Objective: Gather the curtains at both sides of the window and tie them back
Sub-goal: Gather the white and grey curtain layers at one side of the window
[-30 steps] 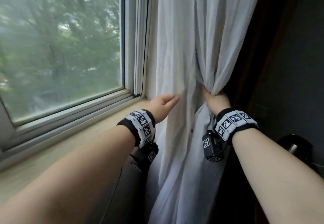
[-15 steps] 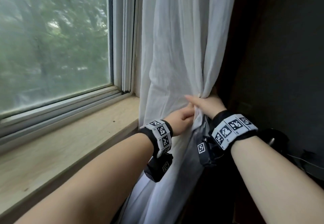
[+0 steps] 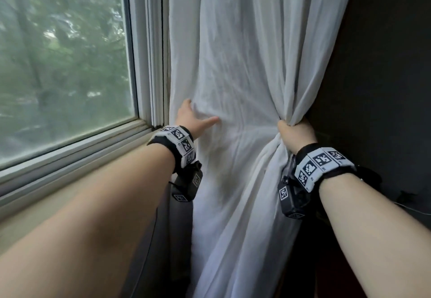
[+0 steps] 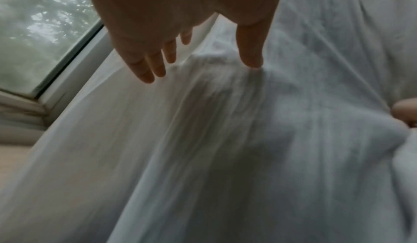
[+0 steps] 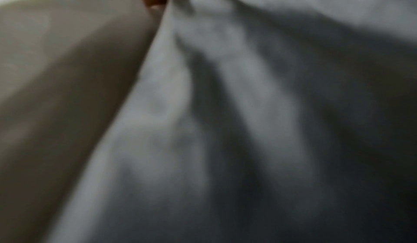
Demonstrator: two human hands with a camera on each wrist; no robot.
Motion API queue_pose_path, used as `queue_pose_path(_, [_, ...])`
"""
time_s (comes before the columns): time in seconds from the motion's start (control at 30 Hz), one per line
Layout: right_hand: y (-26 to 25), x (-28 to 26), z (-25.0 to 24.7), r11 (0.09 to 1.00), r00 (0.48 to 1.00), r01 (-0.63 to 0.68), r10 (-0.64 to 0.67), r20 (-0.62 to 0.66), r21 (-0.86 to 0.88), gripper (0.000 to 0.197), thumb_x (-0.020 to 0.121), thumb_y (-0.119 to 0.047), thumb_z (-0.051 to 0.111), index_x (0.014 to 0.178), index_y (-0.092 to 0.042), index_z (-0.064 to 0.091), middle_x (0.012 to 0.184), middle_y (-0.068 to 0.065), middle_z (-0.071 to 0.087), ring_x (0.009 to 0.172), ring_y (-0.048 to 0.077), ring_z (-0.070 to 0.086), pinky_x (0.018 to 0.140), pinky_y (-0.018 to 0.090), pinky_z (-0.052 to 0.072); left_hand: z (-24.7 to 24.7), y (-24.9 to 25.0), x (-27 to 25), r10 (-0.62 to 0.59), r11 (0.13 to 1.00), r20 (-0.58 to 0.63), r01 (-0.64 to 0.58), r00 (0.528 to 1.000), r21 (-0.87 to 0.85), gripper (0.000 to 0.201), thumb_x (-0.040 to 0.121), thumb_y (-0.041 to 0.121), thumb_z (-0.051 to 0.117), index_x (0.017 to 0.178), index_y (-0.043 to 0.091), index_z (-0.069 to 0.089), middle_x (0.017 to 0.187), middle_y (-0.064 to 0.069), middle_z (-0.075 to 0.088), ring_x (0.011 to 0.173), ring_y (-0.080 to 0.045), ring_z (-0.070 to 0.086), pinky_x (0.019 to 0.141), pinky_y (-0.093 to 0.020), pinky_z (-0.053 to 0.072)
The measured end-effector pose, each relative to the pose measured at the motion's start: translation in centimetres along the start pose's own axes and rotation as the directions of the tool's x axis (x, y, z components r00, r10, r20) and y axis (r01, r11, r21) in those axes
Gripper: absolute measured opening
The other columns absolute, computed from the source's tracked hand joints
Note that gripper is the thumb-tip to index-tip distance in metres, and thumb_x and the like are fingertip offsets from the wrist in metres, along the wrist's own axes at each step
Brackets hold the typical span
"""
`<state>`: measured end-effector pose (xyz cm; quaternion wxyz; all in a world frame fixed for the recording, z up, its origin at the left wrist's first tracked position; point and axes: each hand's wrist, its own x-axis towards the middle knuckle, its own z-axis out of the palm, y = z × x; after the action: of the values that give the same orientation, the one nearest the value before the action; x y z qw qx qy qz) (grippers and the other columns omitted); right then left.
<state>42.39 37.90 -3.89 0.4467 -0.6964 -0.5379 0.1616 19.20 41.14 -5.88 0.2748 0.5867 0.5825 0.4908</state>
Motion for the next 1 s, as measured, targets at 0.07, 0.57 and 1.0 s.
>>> queue_pose_path(0.07, [0.2, 0.5, 0.1, 1.000, 1.000, -0.017, 0.018, -0.019, 0.012, 0.040, 0.085, -0.020, 0.050, 0.123, -0.008, 0.053, 0.123, 0.013, 0.060, 0.116, 0.031, 0.053, 0.085, 0.025, 0.036, 0.2, 0.2, 1.4, -0.006, 0.998, 0.040, 0.009, 0.999, -0.059, 0.100, 0.073, 0.035, 0.076, 0.147, 0.011, 0.014, 0.148, -0.011, 0.034, 0.135, -0.025, 0.038, 0.110, -0.036, 0.035])
queue_pose_path(0.57, [-1.3, 4.4, 3.5, 0.997, 0.996, -0.040, 0.034, -0.079, -0.066, 0.035, 0.088, -0.021, 0.048, 0.119, -0.005, 0.049, 0.116, 0.018, 0.060, 0.107, 0.035, 0.057, 0.076, 0.027, 0.037, -2.4, -1.6, 4.0, 0.292, 0.714, 0.117, -0.298, 0.949, 0.634, 0.044, 0.098, 0.045, 0.028, 0.078, 0.012, 0.049, 0.074, -0.008, 0.053, 0.079, -0.031, 0.055, 0.066, -0.030, 0.036])
queue_pose_path(1.0, [-3.3, 1.8, 5.3, 0.999, 0.998, 0.023, -0.021, 0.066, -0.032, 0.040, 0.091, -0.020, 0.046, 0.127, -0.004, 0.043, 0.126, 0.020, 0.055, 0.116, 0.035, 0.053, 0.090, 0.033, 0.042, -5.6, -0.8, -2.3, 0.525, 0.802, 0.020, -0.502, 0.851, 0.323, 0.038, 0.092, 0.026, 0.051, 0.058, 0.009, 0.051, 0.082, 0.007, 0.048, 0.076, -0.011, 0.051, 0.071, -0.021, 0.039])
